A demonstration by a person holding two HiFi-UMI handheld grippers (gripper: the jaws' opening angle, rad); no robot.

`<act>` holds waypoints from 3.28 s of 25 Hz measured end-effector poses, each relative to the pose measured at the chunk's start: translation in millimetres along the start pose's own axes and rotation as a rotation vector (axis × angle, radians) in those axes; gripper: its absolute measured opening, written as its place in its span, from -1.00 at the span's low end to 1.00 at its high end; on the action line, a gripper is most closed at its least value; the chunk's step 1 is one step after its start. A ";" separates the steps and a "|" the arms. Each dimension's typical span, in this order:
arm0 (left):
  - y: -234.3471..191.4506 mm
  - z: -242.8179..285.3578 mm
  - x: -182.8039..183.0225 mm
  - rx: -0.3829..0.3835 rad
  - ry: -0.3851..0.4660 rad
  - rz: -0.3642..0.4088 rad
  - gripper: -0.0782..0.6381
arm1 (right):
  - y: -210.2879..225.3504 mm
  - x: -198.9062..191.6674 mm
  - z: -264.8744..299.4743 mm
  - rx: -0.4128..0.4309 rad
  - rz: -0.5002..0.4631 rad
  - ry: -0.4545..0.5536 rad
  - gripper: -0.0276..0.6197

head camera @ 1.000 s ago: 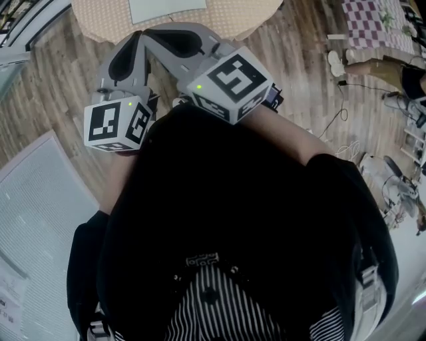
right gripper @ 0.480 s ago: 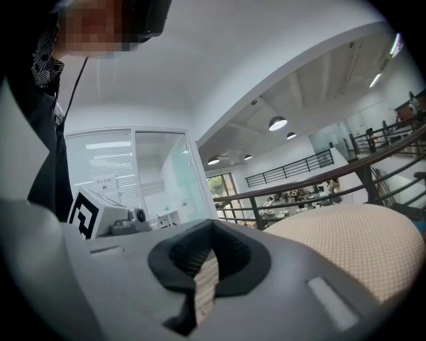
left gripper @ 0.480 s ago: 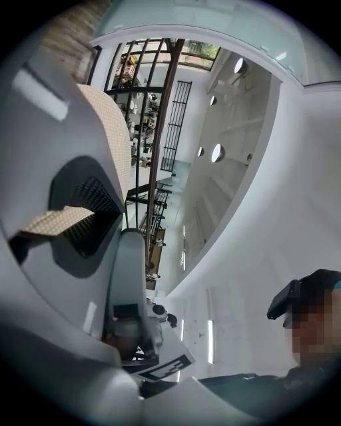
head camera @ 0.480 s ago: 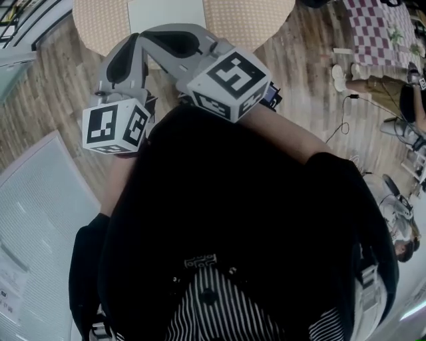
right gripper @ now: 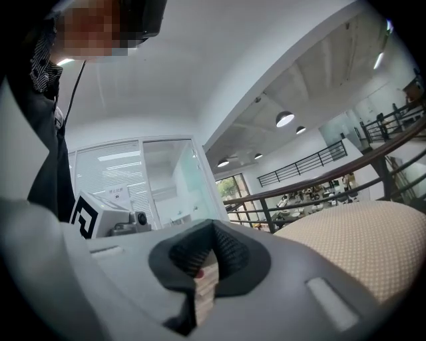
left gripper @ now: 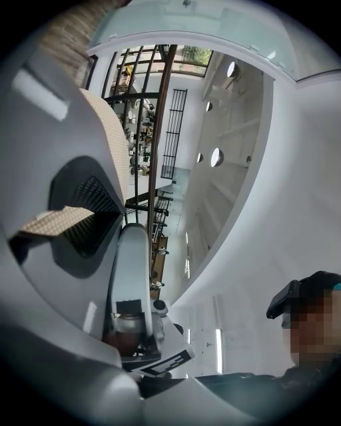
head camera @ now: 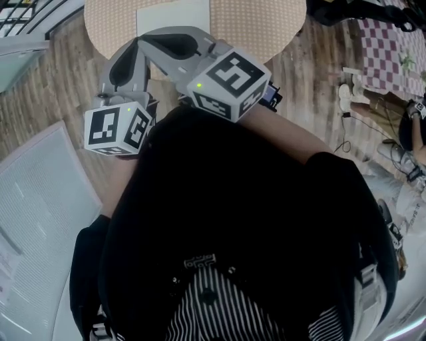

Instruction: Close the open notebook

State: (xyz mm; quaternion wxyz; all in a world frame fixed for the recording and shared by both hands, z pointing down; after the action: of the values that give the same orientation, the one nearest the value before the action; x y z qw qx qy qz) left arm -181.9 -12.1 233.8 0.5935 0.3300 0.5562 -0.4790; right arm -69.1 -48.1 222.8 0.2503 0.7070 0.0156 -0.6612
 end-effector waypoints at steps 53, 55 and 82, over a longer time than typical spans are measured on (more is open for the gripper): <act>-76.9 211.3 -38.9 -0.183 -0.194 -0.202 -0.77 | 250.4 -15.0 -0.2 -0.478 0.266 -0.034 -0.91; -87.3 215.2 -49.8 -0.191 -0.221 -0.227 -0.77 | 267.3 -34.6 -4.3 -0.547 0.294 -0.075 -0.91; -77.8 295.0 -146.9 -0.410 -0.541 -0.220 -0.63 | 296.3 -220.9 6.3 -0.702 0.399 -0.497 -0.68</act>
State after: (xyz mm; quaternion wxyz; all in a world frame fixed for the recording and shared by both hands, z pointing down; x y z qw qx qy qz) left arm -141.7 -280.4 436.4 0.7179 0.0035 0.4958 -0.4886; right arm 2.1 -241.3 529.8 0.5924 0.3893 0.0417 -0.7041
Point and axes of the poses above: the fingertips, and each gripper's own axes: z forward along the fingers, y to its right, x out of its top, the point moved 8 cm from there along -z, backward along the fingers, and after that the axes turned 3 degrees about y, right-handed, at the moved point
